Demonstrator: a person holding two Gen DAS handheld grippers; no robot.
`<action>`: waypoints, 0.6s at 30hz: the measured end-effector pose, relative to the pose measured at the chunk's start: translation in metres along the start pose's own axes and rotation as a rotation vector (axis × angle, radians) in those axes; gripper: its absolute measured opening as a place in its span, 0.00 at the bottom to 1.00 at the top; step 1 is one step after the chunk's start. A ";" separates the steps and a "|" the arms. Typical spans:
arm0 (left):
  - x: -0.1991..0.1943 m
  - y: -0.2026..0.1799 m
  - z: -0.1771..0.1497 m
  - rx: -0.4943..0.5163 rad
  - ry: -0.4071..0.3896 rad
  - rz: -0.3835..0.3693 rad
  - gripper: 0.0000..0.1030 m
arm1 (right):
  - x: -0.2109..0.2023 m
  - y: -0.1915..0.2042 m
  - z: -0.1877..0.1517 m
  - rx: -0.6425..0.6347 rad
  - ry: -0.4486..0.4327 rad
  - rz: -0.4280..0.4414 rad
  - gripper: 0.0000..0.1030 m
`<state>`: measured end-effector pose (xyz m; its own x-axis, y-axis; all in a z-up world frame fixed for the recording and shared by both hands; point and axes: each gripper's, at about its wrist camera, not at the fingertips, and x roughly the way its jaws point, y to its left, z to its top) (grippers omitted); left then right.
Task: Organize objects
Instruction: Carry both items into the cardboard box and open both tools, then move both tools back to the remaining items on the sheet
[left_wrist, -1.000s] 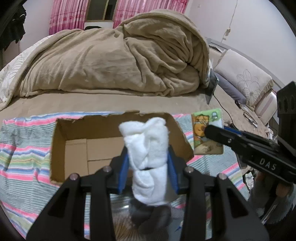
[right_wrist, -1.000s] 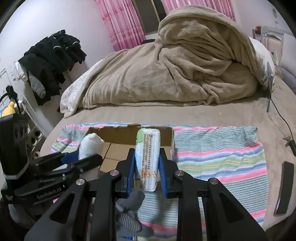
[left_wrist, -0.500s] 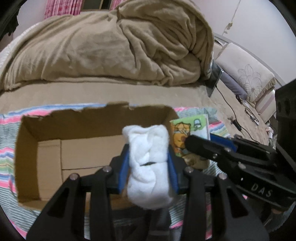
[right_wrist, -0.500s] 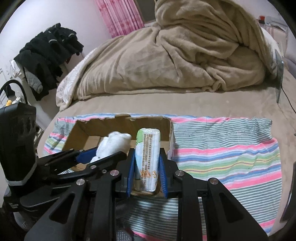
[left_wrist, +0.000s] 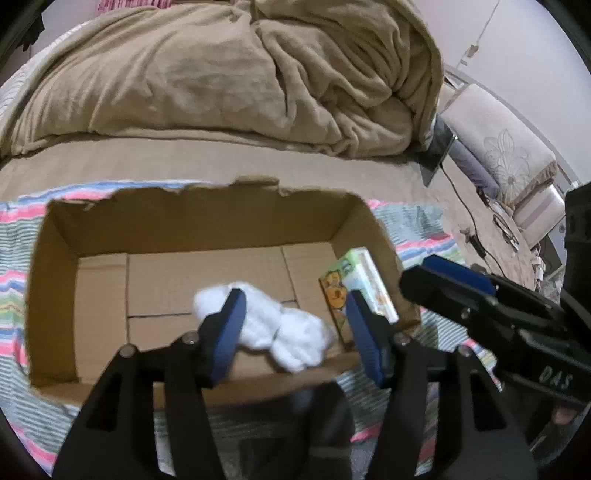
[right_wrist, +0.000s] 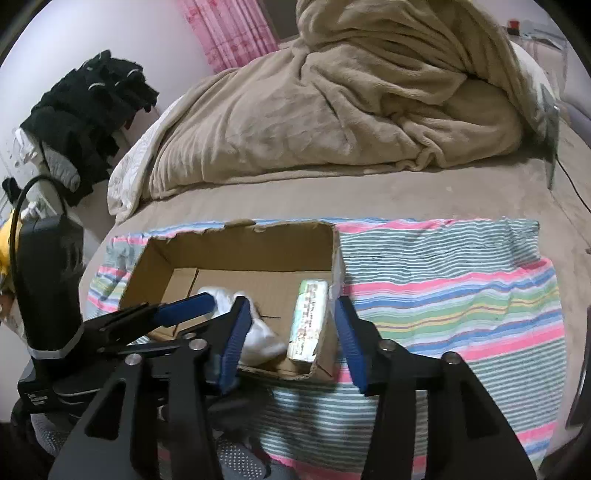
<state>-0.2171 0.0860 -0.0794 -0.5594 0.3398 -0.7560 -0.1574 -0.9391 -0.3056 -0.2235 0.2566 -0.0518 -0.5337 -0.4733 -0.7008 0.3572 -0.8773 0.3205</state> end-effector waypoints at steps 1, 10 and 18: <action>-0.005 0.000 -0.001 0.000 -0.008 0.000 0.63 | -0.005 0.001 0.000 0.000 -0.005 -0.008 0.50; -0.059 0.008 -0.012 -0.005 -0.070 0.002 0.64 | -0.038 0.022 -0.010 -0.007 -0.028 -0.039 0.53; -0.103 0.026 -0.033 -0.011 -0.104 0.030 0.64 | -0.055 0.040 -0.021 -0.014 -0.033 -0.052 0.56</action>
<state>-0.1366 0.0288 -0.0288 -0.6453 0.3034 -0.7011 -0.1302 -0.9480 -0.2904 -0.1636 0.2488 -0.0143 -0.5766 -0.4294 -0.6951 0.3388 -0.8998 0.2748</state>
